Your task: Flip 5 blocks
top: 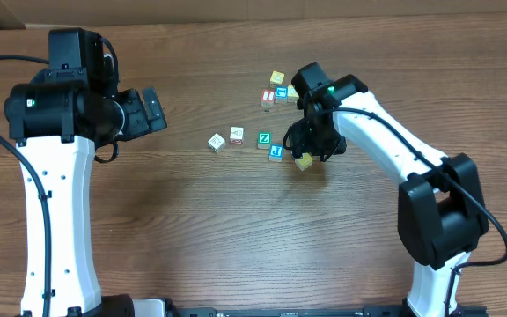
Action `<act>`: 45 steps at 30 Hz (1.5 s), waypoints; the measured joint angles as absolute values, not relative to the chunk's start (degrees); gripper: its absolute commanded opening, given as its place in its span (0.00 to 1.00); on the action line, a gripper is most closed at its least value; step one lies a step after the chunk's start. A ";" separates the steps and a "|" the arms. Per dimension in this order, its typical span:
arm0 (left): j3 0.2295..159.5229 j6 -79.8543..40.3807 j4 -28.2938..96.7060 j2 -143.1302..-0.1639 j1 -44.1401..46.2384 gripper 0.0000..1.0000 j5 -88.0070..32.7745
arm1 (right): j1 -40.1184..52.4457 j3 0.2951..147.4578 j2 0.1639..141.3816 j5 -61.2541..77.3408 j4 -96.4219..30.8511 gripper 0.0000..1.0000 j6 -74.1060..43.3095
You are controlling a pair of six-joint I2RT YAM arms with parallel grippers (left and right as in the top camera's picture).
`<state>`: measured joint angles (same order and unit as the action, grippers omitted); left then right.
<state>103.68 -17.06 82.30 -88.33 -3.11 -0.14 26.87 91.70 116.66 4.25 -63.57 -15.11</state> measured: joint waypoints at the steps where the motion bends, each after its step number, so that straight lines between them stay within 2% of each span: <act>1: 103.68 -17.06 82.30 -88.58 -3.11 1.00 -0.14 | 26.87 90.83 116.81 4.10 -62.65 0.65 -15.07; 13: 103.68 -17.06 82.41 -92.99 -3.11 1.00 -0.16 | 26.89 81.21 116.86 4.54 -52.27 0.63 -10.57; 21: 103.66 -17.06 83.61 -95.98 -3.11 1.00 -0.16 | 26.87 79.79 116.88 4.71 -47.24 0.48 -7.86; 25: 103.66 -17.04 83.64 -96.09 -3.11 1.00 -0.16 | 26.87 79.79 116.88 4.69 -45.50 0.46 -7.46; 35: 103.66 -17.06 83.83 -96.09 -3.11 1.00 -0.16 | 26.89 80.16 116.88 4.71 -47.83 0.31 -7.46; 45: 103.66 -17.06 83.92 -96.09 -3.11 1.00 -0.16 | 26.87 85.52 116.86 4.73 -58.41 0.26 -10.57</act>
<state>103.66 -17.06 83.92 -96.09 -3.11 -0.16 26.87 85.52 116.86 4.73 -58.41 -10.57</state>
